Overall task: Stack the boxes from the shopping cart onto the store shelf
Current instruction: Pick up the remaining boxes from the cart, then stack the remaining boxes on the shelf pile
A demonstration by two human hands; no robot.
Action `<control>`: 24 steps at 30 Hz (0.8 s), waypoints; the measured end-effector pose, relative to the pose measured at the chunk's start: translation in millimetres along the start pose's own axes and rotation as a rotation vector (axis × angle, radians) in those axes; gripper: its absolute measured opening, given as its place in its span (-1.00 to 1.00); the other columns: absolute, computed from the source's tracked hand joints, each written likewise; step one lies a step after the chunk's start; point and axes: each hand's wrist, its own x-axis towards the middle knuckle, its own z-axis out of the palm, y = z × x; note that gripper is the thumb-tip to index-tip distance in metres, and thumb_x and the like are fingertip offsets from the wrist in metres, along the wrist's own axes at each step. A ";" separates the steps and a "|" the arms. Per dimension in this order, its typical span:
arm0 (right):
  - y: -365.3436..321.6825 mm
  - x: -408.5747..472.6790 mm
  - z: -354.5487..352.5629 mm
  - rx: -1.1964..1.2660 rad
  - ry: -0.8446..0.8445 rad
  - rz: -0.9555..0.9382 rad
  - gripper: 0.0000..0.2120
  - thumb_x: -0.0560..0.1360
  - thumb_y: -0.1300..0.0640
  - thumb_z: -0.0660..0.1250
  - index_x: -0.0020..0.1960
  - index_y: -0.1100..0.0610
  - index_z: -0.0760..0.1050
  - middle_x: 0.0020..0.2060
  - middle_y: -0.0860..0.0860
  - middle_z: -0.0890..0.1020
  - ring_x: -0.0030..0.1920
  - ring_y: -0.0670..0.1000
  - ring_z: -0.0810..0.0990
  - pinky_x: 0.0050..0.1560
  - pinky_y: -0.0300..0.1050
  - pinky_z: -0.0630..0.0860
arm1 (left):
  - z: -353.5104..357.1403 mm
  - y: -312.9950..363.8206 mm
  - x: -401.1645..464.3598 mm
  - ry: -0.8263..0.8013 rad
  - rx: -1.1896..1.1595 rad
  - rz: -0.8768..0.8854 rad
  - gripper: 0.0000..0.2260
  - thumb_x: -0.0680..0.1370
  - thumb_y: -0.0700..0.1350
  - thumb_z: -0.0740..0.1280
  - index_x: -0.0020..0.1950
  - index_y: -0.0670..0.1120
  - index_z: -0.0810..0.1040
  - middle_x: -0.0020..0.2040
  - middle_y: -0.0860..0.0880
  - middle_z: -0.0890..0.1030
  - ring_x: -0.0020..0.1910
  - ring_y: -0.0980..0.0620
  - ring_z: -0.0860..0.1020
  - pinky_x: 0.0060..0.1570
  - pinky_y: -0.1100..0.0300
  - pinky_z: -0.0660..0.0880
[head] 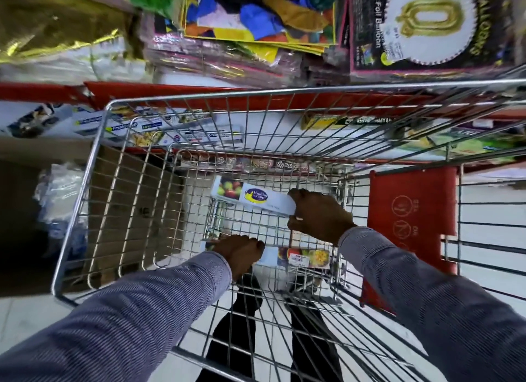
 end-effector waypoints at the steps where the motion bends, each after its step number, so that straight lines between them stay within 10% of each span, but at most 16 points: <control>1: -0.6 -2.4 -7.8 -0.010 0.047 -0.020 -0.44 0.50 -0.14 0.27 0.36 0.16 0.29 0.12 0.14 0.61 0.01 0.23 0.64 -0.08 0.04 0.54 | -4.6 0.8 0.4 -0.003 -0.022 -0.012 -0.62 0.54 -0.28 0.28 0.34 -0.28 0.33 0.14 -0.27 0.59 0.03 -0.29 0.61 -0.11 -0.10 0.55; 11: -37.2 -40.3 -168.9 -0.125 0.435 -0.183 -0.37 0.36 -0.32 0.17 0.26 0.07 0.45 -0.08 0.09 0.71 -0.16 0.19 0.68 -0.24 -0.06 0.52 | -113.1 -3.8 -78.8 0.255 -0.079 -0.097 -0.43 0.53 -0.03 0.36 0.50 -0.14 0.30 0.41 -0.17 0.47 0.34 -0.19 0.46 0.26 -0.04 0.46; 16: -66.6 -75.4 -288.4 -0.183 0.609 -0.252 -0.42 0.37 -0.26 0.33 0.30 -0.02 0.42 -0.13 0.09 0.72 -0.14 0.20 0.68 -0.24 -0.06 0.49 | -201.1 9.1 -161.5 0.660 -0.037 -0.134 -0.48 0.27 0.13 0.44 0.21 0.01 0.61 0.09 -0.02 0.71 -0.01 -0.07 0.68 -0.17 0.15 0.62; 24: -109.5 -136.1 -464.6 -0.310 0.794 -0.267 -0.57 0.34 -0.28 0.26 0.07 -0.04 0.51 -0.23 0.01 0.67 -0.23 0.17 0.63 -0.29 -0.07 0.47 | -360.8 43.3 -275.1 1.111 -0.056 -0.230 -0.44 0.14 0.26 0.38 0.12 0.18 0.59 -0.13 0.11 0.74 -0.23 0.13 0.67 -0.32 0.29 0.57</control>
